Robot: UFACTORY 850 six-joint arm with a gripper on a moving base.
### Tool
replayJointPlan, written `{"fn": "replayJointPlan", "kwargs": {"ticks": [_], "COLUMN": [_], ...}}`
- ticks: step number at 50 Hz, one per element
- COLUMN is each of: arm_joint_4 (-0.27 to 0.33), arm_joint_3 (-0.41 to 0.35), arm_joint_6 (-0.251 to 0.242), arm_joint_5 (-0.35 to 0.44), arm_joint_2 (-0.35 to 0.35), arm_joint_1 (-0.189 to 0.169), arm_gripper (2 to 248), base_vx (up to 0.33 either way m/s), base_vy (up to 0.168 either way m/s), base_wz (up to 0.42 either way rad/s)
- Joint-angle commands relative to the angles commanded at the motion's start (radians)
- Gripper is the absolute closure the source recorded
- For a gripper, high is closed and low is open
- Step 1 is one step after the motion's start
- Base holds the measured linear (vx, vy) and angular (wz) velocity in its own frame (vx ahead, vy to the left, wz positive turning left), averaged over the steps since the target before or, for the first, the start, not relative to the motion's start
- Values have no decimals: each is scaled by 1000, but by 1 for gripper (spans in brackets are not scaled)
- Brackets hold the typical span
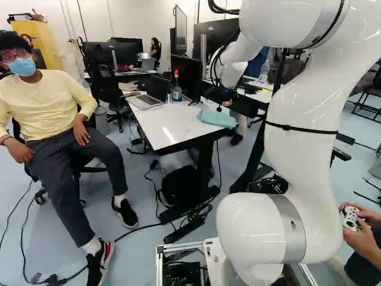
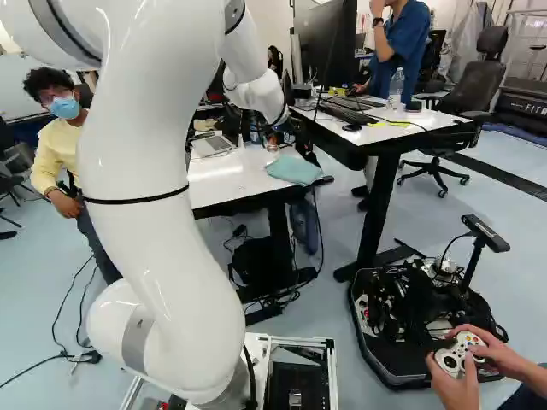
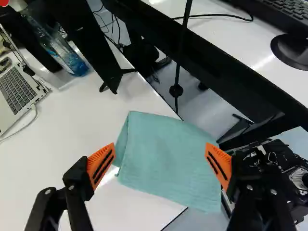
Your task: Clean the table with the green towel
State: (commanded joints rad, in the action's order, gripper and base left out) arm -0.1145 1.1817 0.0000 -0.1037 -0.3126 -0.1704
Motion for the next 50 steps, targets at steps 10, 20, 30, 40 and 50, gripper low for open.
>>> {"fn": "replayJointPlan", "kwargs": {"ticks": [10,20,30,40,50], "arm_joint_4": [0,0,0,0,0], "arm_joint_3": [3,8,20,37,58], "arm_joint_6": [0,0,0,0,0], "arm_joint_5": [21,46,70,87,88], "arm_joint_2": [-16,-40,-69,-103,-139], "arm_joint_1": [0,0,-2,-5,-9], "arm_gripper": [3,3,3,3,3], "base_vx": [0,0,0,0,0], "base_vy": [0,0,0,0,0], "base_wz": [0,0,0,0,0]}}
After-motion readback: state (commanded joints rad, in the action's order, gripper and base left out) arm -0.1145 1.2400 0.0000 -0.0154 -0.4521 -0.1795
